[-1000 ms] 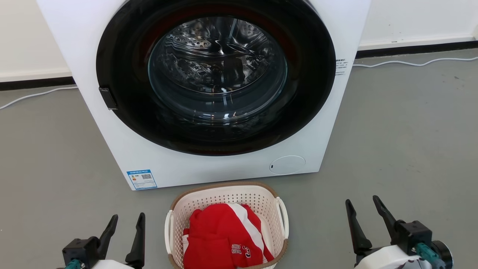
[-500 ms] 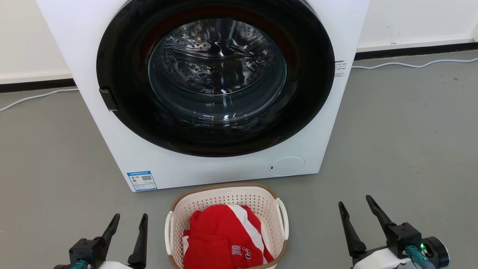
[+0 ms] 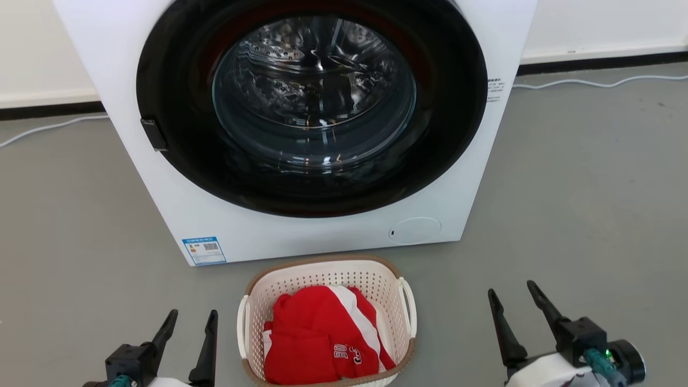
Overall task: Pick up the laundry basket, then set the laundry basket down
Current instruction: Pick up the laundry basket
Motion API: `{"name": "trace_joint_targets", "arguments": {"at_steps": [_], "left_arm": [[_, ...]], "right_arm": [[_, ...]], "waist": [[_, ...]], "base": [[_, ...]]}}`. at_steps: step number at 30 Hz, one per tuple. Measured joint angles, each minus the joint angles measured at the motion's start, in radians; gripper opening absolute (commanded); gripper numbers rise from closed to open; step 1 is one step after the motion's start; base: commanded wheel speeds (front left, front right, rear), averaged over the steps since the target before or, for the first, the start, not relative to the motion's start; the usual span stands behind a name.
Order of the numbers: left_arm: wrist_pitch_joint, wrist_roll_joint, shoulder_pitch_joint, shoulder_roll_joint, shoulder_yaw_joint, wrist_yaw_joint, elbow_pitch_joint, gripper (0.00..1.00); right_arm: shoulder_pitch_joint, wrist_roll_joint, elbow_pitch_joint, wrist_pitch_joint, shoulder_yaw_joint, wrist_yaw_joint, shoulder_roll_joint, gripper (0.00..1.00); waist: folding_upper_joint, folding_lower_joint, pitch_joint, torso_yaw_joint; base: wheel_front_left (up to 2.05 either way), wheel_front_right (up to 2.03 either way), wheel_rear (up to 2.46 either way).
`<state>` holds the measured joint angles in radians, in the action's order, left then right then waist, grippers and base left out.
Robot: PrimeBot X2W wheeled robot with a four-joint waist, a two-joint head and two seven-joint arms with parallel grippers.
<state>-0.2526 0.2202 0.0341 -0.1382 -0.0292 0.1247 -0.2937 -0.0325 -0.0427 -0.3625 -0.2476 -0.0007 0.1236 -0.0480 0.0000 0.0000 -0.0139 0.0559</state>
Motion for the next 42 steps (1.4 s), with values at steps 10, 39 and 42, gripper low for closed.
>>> {"name": "trace_joint_targets", "arguments": {"at_steps": [10,39,42], "left_arm": [[0.000,0.010,-0.093,-0.034,-0.037,0.000,-0.074,1.00],[-0.003,0.147,-0.714,-0.082,-0.312,0.003,-0.507,1.00],[-0.003,0.158,-0.746,-0.083,-0.333,0.003,-0.526,1.00]], "right_arm": [[-0.127,0.017,-0.049,0.000,-0.018,0.001,0.000,1.00],[-0.676,0.012,-0.459,0.000,0.013,0.001,-0.011,1.00],[-0.696,0.013,-0.463,0.000,0.023,0.001,-0.012,1.00]], "waist": [[0.0000,0.0000,-0.116,-0.013],[0.0000,0.0000,-0.653,-0.075],[0.0000,0.0000,-0.690,-0.078]], "base": [[0.00,0.00,0.00],[0.00,0.00,0.00],[0.00,0.00,0.00]]}}
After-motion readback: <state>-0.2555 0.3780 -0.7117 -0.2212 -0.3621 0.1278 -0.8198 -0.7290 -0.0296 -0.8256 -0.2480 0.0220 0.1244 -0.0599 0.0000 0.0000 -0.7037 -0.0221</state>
